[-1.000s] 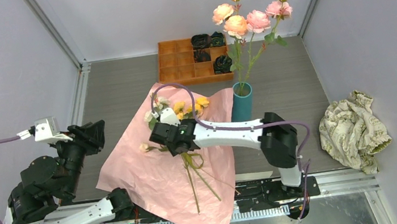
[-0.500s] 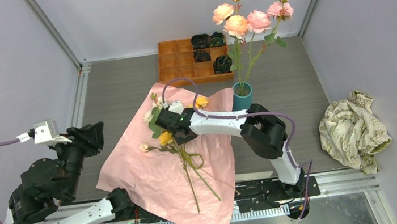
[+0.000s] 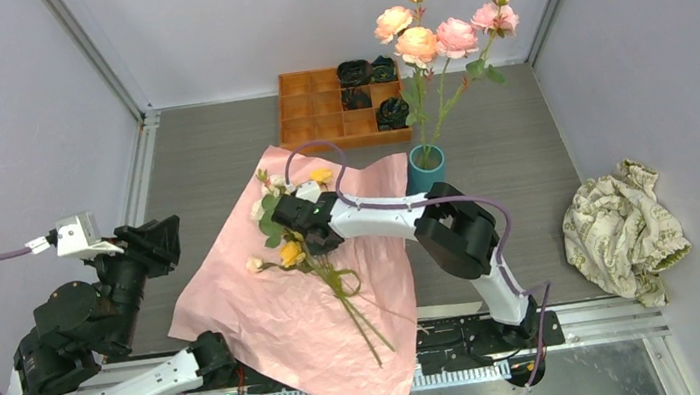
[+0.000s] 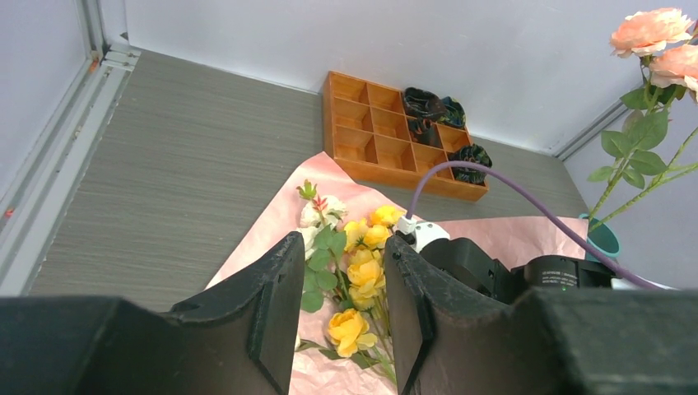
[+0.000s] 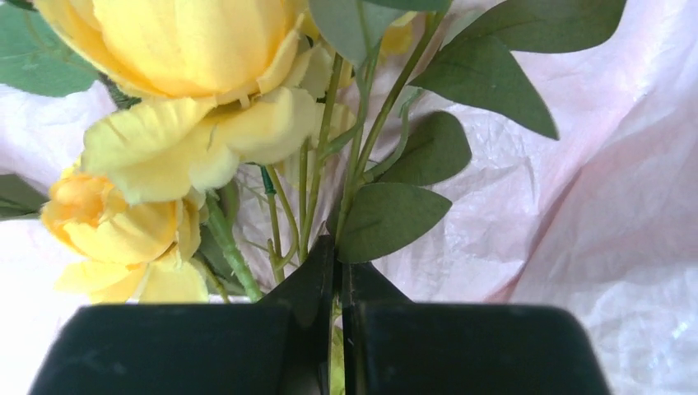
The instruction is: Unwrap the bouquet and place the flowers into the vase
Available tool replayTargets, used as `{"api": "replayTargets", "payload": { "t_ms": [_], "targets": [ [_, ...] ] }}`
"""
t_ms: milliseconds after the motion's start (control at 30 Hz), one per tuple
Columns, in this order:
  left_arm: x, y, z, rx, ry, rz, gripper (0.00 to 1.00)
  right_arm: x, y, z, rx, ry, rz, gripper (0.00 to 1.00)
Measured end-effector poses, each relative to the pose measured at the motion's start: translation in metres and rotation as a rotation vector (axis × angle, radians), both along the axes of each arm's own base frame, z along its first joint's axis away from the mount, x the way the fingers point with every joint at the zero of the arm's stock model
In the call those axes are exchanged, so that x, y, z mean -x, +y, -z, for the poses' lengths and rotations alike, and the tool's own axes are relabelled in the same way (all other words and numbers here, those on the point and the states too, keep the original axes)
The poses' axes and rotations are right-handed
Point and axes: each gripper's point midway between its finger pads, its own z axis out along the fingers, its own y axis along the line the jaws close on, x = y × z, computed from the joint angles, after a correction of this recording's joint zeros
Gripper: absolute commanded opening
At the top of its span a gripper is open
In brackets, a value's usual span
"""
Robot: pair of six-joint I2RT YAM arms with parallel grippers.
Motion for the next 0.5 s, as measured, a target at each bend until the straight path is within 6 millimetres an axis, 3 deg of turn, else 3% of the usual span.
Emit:
{"api": "replayTargets", "payload": {
  "t_ms": [100, 200, 367, 500],
  "targets": [
    [0.000, 0.000, 0.000, 0.000, 0.000, 0.000, 0.42, 0.002, 0.002, -0.014, -0.009, -0.020, -0.006, 0.01],
    [0.000, 0.000, 0.000, -0.002, 0.000, 0.000, 0.42, 0.008, 0.006, -0.046, -0.042, -0.060, -0.023, 0.01],
    [0.000, 0.000, 0.000, -0.003, 0.000, 0.001, 0.42, 0.020, 0.024, -0.134, -0.211, -0.165, -0.062, 0.01],
    [0.000, 0.000, 0.000, -0.003, 0.000, 0.001, 0.42, 0.032, 0.025, -0.209, -0.355, -0.255, -0.096, 0.01]
  ]
}}
